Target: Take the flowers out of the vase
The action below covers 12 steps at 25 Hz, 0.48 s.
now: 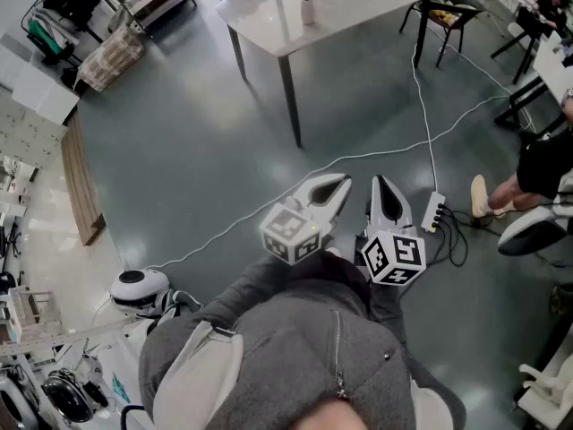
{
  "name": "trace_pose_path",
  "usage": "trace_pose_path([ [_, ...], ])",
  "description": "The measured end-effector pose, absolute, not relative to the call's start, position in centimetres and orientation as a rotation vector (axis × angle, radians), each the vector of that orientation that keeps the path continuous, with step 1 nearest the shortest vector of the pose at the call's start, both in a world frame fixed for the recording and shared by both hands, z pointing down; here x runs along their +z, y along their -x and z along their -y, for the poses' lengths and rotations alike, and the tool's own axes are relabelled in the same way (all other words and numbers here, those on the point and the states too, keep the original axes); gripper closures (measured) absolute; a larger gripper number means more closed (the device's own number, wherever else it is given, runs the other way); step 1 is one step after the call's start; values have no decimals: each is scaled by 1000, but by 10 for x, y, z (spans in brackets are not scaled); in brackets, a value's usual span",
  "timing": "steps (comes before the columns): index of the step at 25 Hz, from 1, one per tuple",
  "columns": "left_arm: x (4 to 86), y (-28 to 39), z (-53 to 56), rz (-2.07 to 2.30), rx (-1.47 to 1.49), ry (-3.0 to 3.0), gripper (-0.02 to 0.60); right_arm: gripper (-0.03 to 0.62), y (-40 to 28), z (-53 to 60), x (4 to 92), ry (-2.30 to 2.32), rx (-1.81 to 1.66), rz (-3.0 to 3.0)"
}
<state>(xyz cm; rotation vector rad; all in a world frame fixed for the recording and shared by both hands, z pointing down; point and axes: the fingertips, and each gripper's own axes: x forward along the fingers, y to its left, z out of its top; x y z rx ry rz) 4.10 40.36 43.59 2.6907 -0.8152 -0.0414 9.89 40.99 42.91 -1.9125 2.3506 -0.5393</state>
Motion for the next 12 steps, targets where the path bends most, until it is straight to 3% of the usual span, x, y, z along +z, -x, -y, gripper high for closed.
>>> trace_pose_path([
  [12, 441, -36, -411, 864, -50, -2651, 572, 591, -97, -417, 437, 1875, -591, -2361],
])
